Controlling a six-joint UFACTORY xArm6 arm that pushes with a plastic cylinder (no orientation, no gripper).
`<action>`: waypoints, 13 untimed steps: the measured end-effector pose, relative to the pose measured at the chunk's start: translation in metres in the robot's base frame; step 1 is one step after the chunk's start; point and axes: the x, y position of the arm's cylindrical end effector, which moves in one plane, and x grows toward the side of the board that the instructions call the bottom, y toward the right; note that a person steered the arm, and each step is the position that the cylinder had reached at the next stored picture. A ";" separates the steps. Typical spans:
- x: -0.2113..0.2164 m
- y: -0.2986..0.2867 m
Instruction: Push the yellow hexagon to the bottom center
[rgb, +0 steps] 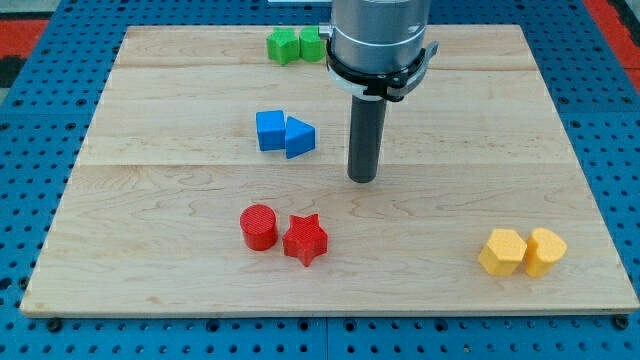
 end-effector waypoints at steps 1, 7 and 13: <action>0.000 0.000; 0.146 0.169; 0.026 0.142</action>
